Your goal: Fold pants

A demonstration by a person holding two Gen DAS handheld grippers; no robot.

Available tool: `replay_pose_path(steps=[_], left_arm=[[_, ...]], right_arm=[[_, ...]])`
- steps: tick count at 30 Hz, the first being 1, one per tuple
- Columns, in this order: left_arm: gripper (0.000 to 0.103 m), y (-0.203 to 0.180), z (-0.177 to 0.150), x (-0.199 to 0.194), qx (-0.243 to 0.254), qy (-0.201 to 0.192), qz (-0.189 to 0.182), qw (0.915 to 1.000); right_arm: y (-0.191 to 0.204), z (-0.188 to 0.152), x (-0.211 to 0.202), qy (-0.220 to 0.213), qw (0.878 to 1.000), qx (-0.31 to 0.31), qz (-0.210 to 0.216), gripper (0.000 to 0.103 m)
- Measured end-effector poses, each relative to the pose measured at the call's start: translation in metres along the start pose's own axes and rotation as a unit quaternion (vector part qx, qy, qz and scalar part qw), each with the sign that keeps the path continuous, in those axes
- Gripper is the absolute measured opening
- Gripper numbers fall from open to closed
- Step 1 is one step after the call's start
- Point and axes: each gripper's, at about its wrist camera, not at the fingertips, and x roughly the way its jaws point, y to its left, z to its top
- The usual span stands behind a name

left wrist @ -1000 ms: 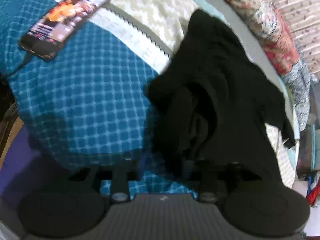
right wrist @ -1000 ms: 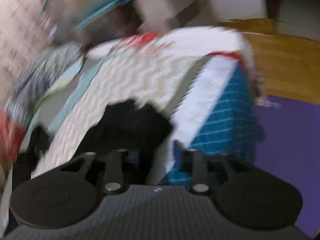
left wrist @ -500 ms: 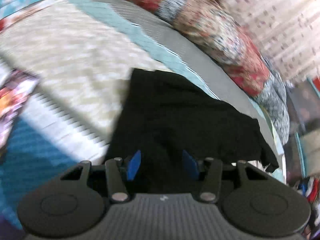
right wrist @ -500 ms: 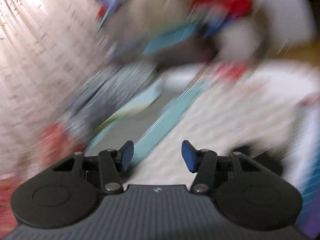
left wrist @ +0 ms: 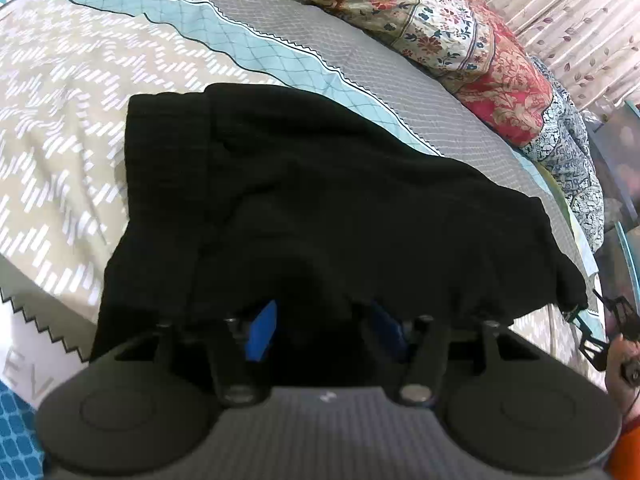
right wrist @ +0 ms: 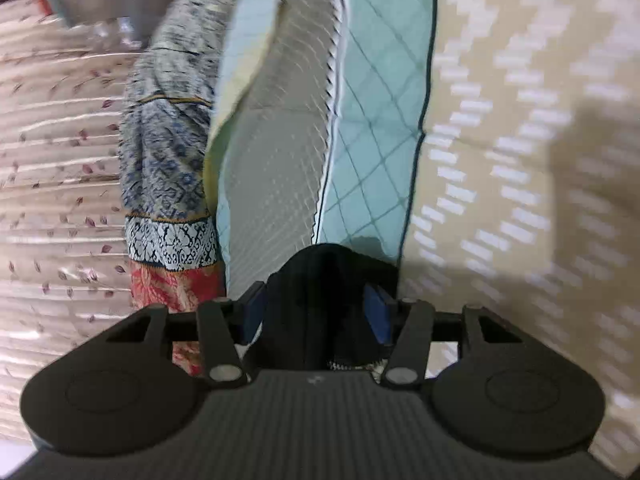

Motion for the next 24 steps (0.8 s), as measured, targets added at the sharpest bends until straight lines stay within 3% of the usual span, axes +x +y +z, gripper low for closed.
replay_pose_path(steps=[1, 3, 4, 6, 9, 13, 15, 18, 20, 21, 22, 24], left_arm=[[0.056, 0.0, -0.001, 0.0, 0.0, 0.0, 0.0, 1.0], [0.057, -0.001, 0.0, 0.001, 0.001, -0.001, 0.002, 1.0], [0.058, -0.002, -0.001, 0.001, 0.002, -0.001, 0.004, 1.0], [0.059, -0.006, 0.002, 0.005, 0.002, -0.002, 0.007, 1.0], [0.06, -0.008, 0.002, 0.006, 0.005, -0.003, 0.012, 0.9999], [0.061, -0.009, 0.001, 0.006, 0.008, -0.008, 0.014, 0.9998], [0.061, -0.01, 0.001, 0.007, 0.008, -0.008, 0.014, 0.9998], [0.061, -0.009, 0.001, 0.007, 0.009, -0.006, 0.012, 0.9999], [0.062, -0.007, 0.001, 0.007, 0.004, -0.006, 0.008, 0.9999], [0.063, -0.006, 0.002, 0.008, 0.002, -0.006, 0.006, 1.0], [0.063, -0.006, 0.002, 0.009, 0.001, -0.006, 0.005, 1.0], [0.064, -0.006, 0.002, 0.01, 0.002, -0.007, 0.005, 1.0]], right_arm=[[-0.002, 0.002, 0.003, 0.008, 1.0, 0.009, 0.002, 0.051], [0.009, 0.002, 0.007, 0.002, 1.0, -0.005, -0.011, 0.018], [0.015, 0.002, 0.006, 0.001, 1.0, -0.024, -0.015, 0.006], [0.033, 0.001, -0.001, -0.018, 0.997, -0.069, -0.017, 0.006], [0.078, 0.003, -0.004, -0.045, 0.987, -0.156, 0.014, 0.006], [0.101, -0.008, -0.029, -0.059, 0.975, -0.21, 0.041, 0.006], [0.117, -0.029, -0.045, -0.105, 0.946, -0.301, 0.058, 0.006], [0.125, -0.069, -0.07, -0.159, 0.874, -0.448, 0.104, 0.006], [0.108, -0.083, -0.08, -0.167, 0.853, -0.486, 0.092, 0.006], [0.093, -0.085, -0.079, -0.164, 0.852, -0.493, 0.069, 0.006], [0.077, -0.082, -0.076, -0.152, 0.858, -0.489, 0.047, 0.006], [0.038, -0.068, -0.068, -0.129, 0.886, -0.446, -0.021, 0.006]])
